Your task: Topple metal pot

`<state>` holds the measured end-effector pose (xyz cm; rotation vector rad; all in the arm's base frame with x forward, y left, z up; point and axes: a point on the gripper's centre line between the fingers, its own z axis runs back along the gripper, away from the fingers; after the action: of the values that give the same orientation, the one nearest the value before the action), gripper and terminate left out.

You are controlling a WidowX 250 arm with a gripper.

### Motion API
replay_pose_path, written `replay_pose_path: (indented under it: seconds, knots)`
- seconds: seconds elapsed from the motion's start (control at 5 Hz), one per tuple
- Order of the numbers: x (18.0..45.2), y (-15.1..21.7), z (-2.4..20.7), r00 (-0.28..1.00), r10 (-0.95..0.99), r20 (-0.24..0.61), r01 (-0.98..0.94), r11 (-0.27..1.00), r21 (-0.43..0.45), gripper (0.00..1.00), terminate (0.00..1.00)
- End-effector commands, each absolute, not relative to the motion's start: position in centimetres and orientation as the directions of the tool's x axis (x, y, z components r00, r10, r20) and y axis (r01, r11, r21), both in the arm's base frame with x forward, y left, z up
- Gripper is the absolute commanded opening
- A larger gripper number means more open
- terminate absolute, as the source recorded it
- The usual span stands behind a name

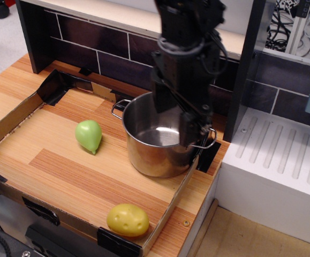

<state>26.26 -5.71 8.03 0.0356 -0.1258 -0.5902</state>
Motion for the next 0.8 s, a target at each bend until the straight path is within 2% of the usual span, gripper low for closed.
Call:
replay_pose_path:
  seconds: [0.0,0.2,0.4,0.6]
  knots:
    - [25.75,-5.81,7.72,0.828,-0.552,0.1,0.545,0.833,0.095,1.0,0.0]
    - [25.89,-5.85,7.14,0.834,-0.543,0.094,0.534,0.839,0.109,1.0,0.0]
    - [26.05,-5.71,6.87,0.835,-0.541,0.097,0.531,0.84,0.115,0.0,0.0]
    - [25.88,-5.55,6.76,0.837,-0.538,0.099,0.528,0.842,0.115,0.0,0.0]
